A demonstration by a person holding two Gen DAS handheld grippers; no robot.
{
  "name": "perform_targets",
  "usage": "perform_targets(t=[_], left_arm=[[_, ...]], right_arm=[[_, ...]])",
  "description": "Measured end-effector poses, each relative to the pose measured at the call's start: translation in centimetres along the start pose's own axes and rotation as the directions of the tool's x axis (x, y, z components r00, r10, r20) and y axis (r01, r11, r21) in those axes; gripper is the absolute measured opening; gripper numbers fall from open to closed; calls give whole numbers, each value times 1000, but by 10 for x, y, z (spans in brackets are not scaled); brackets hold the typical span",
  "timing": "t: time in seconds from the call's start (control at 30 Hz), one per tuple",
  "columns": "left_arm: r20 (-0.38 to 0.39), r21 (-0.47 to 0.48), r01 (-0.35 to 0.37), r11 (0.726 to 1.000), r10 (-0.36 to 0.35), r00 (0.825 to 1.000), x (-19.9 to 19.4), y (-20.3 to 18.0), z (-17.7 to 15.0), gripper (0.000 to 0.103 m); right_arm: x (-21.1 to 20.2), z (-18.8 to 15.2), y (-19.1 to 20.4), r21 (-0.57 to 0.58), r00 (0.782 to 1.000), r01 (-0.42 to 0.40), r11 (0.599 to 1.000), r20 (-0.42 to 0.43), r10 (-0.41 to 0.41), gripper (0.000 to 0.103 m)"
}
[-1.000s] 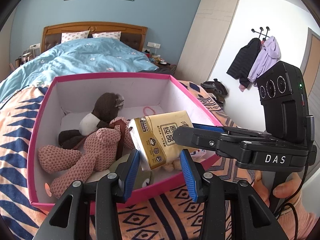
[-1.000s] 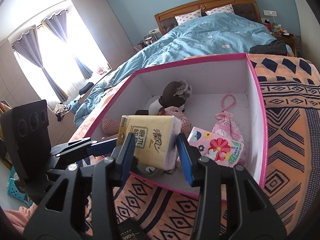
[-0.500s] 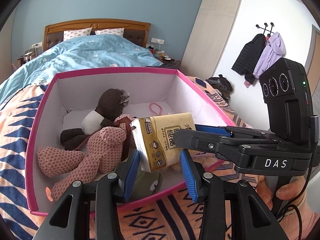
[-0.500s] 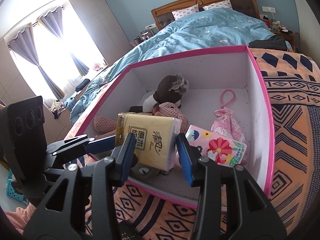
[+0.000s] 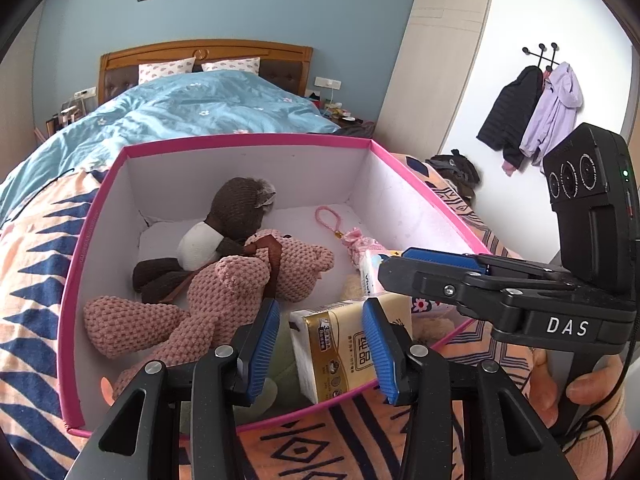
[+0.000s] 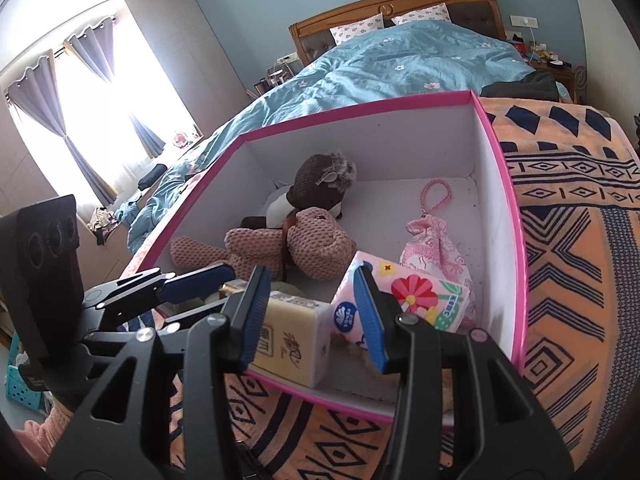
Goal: Organize objects
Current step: 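Lower the beige pack into the box and open both grippers, then move both grippers out of the box to the black tissue pack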
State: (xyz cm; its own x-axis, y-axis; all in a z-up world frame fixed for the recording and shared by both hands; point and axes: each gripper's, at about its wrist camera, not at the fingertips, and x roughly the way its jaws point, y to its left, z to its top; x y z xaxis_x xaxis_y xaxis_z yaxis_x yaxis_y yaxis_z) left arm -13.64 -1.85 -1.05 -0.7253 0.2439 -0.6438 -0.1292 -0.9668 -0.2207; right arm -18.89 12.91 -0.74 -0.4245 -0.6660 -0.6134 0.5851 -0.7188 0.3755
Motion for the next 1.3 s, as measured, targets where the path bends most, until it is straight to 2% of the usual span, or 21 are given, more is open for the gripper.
perform_targets(t=[0.2, 0.3, 0.43, 0.57, 0.77, 0.87, 1.1, 1.2, 1.3], left_arm=[[28, 13, -7, 1000, 6, 1000, -11, -5, -5, 54], [50, 39, -16, 999, 14, 999, -20, -11, -9, 56], [88, 63, -28, 998, 22, 996, -36, -20, -17, 63], [124, 78, -38, 996, 28, 992, -55, -31, -28, 76], [152, 104, -34, 994, 18, 988, -74, -41, -44, 86], [142, 114, -22, 993, 6, 990, -78, -45, -56, 90], [61, 132, 41, 990, -49, 997, -70, -49, -90, 91], [12, 118, 60, 991, -62, 998, -61, -46, -103, 91], [-35, 97, 76, 992, -73, 997, -54, -42, -115, 84]], right_arm=[[-8, -5, 2, -8, 1000, -4, 1000, 14, 4, 46], [-18, -9, 4, -13, 999, -23, 1000, 33, 24, 46], [-38, -17, 10, -36, 997, -36, 999, 66, 38, 46], [-55, -30, 16, -62, 995, -47, 997, 85, 53, 55], [-74, -56, 24, -94, 993, -80, 992, 81, 88, 59], [-79, -74, 25, -89, 993, -91, 992, 64, 97, 63], [-64, -124, 19, -56, 993, -98, 994, -71, 94, 63], [-57, -139, 16, -24, 989, -102, 995, -108, 98, 63], [-51, -150, 14, 6, 984, -118, 993, -131, 117, 63]])
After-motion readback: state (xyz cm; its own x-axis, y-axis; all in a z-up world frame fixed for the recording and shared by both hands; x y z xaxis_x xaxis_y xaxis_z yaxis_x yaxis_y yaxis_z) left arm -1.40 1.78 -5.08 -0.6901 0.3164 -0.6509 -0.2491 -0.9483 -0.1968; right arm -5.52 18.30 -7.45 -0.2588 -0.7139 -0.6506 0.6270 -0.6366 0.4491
